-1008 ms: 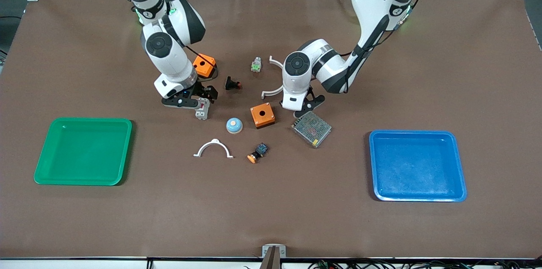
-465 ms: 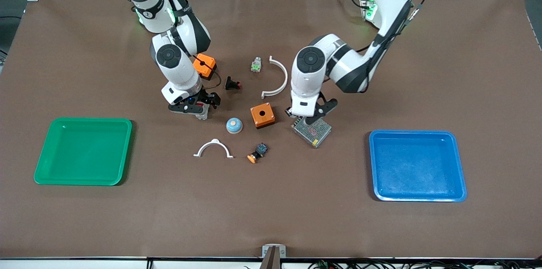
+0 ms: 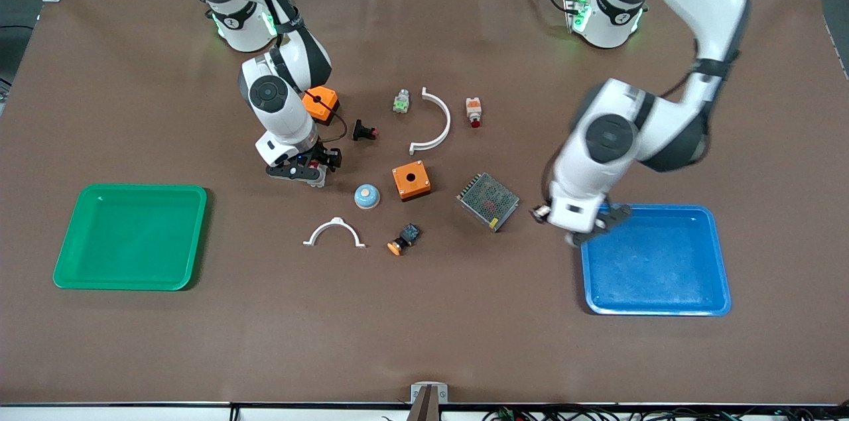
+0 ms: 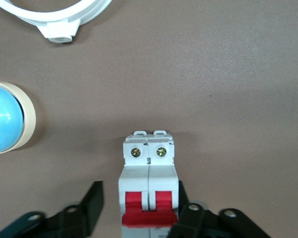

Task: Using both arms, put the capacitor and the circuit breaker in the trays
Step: 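Carry the capacitor to the blue tray while the right gripper grasps the breaker, then release the capacitor in the blue tray while the right gripper carries the breaker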

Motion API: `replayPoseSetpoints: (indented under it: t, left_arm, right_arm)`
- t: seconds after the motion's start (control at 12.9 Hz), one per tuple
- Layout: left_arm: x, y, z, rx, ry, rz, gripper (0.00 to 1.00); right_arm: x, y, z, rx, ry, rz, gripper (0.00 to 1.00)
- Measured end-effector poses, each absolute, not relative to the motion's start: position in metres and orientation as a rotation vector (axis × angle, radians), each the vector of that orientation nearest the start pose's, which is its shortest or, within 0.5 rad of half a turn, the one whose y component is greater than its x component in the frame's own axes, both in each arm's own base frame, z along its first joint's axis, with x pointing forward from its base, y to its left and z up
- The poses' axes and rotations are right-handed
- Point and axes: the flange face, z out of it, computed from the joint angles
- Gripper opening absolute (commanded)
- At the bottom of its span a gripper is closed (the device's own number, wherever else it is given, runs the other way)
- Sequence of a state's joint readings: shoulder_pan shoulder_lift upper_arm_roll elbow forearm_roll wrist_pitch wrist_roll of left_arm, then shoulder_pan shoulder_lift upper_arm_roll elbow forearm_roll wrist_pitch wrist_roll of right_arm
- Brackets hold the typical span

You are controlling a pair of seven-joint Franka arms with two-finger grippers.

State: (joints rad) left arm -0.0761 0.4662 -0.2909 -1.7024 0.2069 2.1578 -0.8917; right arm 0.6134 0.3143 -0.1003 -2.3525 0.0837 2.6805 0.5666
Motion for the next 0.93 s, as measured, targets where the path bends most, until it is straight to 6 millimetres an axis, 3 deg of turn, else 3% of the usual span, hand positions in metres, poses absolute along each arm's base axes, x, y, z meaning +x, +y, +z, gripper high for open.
replayPoseSetpoints:
  t: [0.16,0.39,0.54,0.7,0.78,0.85,0.93]
  left_arm:
    - [0.652,-0.160,0.315,-3.067,-0.603,-0.053,0.01]
    - [0.668,-0.096,0.273,-3.069,-0.513,-0.011,0.05]
    - [0.675,-0.058,0.244,-3.053,-0.526,-0.009,0.17]
    - [0.678,-0.042,0.221,-3.053,-0.528,-0.008,0.71]
    - [0.678,-0.041,0.214,-3.053,-0.526,-0.007,0.89]
    - [0.679,-0.041,0.213,-3.055,-0.525,-0.009,1.00]
    - [0.681,-0.041,0.216,-3.056,-0.525,-0.020,1.00]
  right_arm:
    - [0.451,0.248,0.199,-3.122,0.203,-0.015,0.00]
    - [0.457,0.244,0.202,-3.132,0.225,0.012,0.00]
    - [0.483,0.225,0.219,-3.135,0.276,0.046,0.00]
    - [0.528,0.171,0.252,-3.124,0.306,0.060,0.00]
    - [0.550,0.134,0.268,-3.113,0.327,0.041,0.00]
    - [0.568,0.096,0.281,-3.104,0.344,0.008,0.00]
    - [0.581,0.062,0.290,-3.099,0.350,-0.024,0.00]
